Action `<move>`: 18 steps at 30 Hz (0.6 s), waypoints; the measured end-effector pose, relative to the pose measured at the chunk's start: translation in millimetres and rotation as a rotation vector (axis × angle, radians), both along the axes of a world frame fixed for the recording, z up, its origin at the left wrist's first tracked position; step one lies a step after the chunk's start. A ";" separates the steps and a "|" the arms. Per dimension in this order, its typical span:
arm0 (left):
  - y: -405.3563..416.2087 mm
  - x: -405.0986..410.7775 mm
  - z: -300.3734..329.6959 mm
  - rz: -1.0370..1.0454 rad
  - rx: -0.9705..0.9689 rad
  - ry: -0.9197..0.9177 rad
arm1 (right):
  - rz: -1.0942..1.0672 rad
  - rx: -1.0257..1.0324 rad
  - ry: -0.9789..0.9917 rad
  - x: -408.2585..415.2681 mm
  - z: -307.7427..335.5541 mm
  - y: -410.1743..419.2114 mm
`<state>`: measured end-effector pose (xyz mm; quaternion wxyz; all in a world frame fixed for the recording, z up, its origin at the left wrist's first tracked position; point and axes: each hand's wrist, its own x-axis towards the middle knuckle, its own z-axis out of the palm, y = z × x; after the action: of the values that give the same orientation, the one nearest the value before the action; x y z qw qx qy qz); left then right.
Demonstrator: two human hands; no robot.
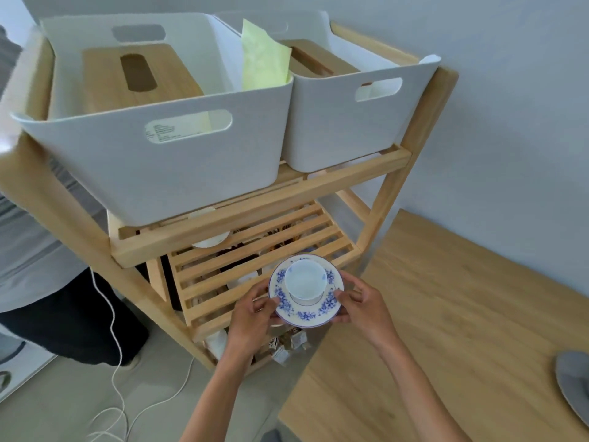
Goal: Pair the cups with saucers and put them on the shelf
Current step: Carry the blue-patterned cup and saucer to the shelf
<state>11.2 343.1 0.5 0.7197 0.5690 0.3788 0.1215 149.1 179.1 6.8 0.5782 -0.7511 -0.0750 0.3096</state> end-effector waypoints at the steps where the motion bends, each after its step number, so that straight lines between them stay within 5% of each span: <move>1: 9.2 5.1 -1.3 0.006 0.011 -0.010 | 0.019 -0.016 -0.015 5.0 0.8 8.4; 18: 126.2 116.7 -38.5 0.016 0.178 0.035 | 0.195 -0.063 -0.078 142.9 -55.1 141.9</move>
<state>127.8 469.2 -38.1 0.6585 0.6299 0.3835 0.1503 292.0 321.1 -48.3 0.5179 -0.7696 -0.1606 0.3371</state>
